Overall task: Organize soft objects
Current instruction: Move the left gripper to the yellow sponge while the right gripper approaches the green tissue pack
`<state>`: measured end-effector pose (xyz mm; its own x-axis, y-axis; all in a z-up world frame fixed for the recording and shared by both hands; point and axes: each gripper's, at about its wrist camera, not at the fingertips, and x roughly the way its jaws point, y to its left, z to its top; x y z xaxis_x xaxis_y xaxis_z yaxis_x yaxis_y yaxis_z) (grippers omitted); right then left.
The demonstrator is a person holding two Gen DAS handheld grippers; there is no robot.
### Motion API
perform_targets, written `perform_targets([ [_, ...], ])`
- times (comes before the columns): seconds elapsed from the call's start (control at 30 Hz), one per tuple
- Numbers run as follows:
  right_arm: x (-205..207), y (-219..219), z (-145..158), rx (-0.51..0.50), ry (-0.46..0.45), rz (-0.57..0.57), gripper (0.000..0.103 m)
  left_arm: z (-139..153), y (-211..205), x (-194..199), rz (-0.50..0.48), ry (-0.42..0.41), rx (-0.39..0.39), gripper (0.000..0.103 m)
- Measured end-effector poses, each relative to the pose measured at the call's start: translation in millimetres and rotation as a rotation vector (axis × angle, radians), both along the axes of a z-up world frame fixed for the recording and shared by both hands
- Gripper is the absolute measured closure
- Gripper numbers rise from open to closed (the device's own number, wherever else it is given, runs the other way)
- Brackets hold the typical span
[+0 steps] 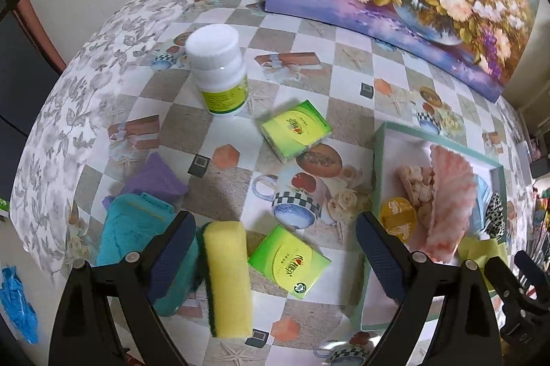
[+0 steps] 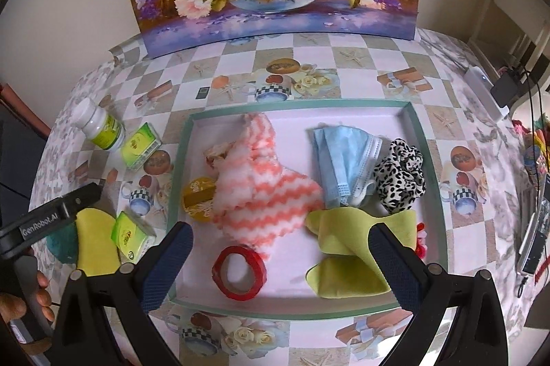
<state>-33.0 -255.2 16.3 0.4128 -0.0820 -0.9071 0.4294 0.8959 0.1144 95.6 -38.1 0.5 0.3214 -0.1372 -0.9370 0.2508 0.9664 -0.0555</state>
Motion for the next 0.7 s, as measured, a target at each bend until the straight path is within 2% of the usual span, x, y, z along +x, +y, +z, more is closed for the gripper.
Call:
perform_targets([
  [0.13,7.0,15.5,4.2,-0.006,-0.016,0.032,0.000,0.7,9.4,5.2,0.022,0.009,-0.019,0.009],
  [0.23,16.1,34.1,3.5,0.026,-0.026,0.085,0.000,1.2,19.7,9.4,0.043,0.016,-0.024,0.009],
  [0.4,28.5,59.9,-2.7,0.028,-0.010,0.141,0.000,3.0,33.9,14.0,0.055,0.006,-0.009,0.009],
  [0.7,49.8,101.5,-19.7,0.062,0.012,0.267,0.000,-0.2,55.5,21.7,0.077,0.039,-0.027,0.009],
])
